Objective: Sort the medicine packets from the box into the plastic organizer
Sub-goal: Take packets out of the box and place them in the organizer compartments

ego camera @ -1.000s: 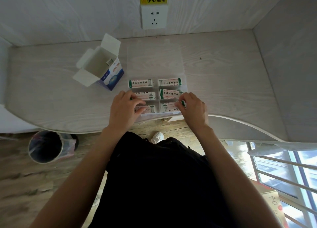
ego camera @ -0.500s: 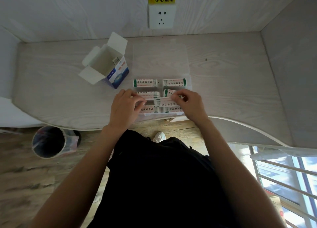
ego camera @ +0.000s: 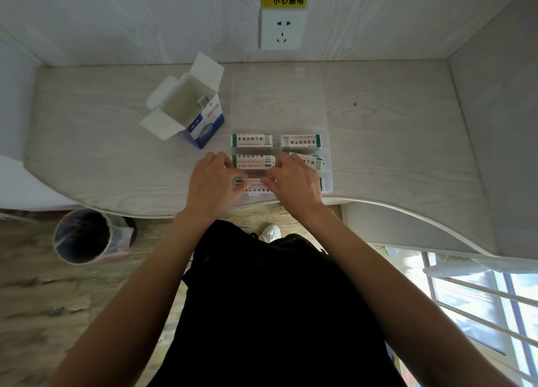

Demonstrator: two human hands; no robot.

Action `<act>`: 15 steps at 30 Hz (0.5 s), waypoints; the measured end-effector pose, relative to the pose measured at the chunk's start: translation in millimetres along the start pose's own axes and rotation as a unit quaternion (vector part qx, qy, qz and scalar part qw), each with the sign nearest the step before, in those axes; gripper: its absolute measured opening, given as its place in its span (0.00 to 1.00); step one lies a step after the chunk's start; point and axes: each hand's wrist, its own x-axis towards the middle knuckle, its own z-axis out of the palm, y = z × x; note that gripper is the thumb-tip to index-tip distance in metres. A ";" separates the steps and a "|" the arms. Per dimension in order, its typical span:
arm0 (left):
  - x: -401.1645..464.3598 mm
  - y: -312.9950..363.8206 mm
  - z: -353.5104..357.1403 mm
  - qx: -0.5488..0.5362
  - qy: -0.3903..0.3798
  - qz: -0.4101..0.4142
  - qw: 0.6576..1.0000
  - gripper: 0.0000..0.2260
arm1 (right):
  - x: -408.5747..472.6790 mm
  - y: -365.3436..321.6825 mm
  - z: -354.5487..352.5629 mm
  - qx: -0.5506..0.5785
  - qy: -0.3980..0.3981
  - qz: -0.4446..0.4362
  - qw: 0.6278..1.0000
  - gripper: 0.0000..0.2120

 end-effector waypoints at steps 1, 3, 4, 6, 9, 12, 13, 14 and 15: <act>0.3 -0.7 -1.0 -0.002 0.000 -0.001 1.000 0.10 | -0.8 0.7 -2.8 0.002 -0.010 0.008 1.000 0.10; 0.8 -2.0 -2.5 -0.002 -0.004 -0.008 1.000 0.10 | -0.4 1.2 -4.9 0.017 -0.047 0.025 0.998 0.12; 1.1 -2.3 -2.2 0.001 -0.008 -0.010 1.000 0.11 | 0.8 1.3 -5.5 0.018 -0.068 0.032 0.997 0.13; 1.3 -2.8 -0.9 0.002 -0.010 -0.014 1.000 0.12 | 3.2 1.2 -6.1 0.028 -0.093 0.043 0.994 0.14; 1.0 -1.6 -0.1 -0.011 -0.016 -0.012 1.000 0.12 | 2.1 5.2 -8.2 0.059 -0.089 0.068 0.992 0.13; -1.0 -3.5 -2.3 -0.036 -0.009 -0.005 0.999 0.12 | 2.7 11.4 -16.0 0.120 -0.048 0.099 0.987 0.12; -2.4 -4.3 -5.0 -0.047 -0.004 -0.006 0.999 0.12 | 3.5 14.0 -19.7 0.149 -0.026 0.107 0.983 0.11; -4.2 -7.6 -9.6 -0.061 0.007 -0.007 0.998 0.11 | 7.1 14.9 -24.4 0.174 -0.003 0.106 0.979 0.11; -6.3 -9.7 -15.0 -0.077 0.025 -0.007 0.997 0.10 | 10.5 15.6 -29.7 0.195 0.016 0.102 0.975 0.10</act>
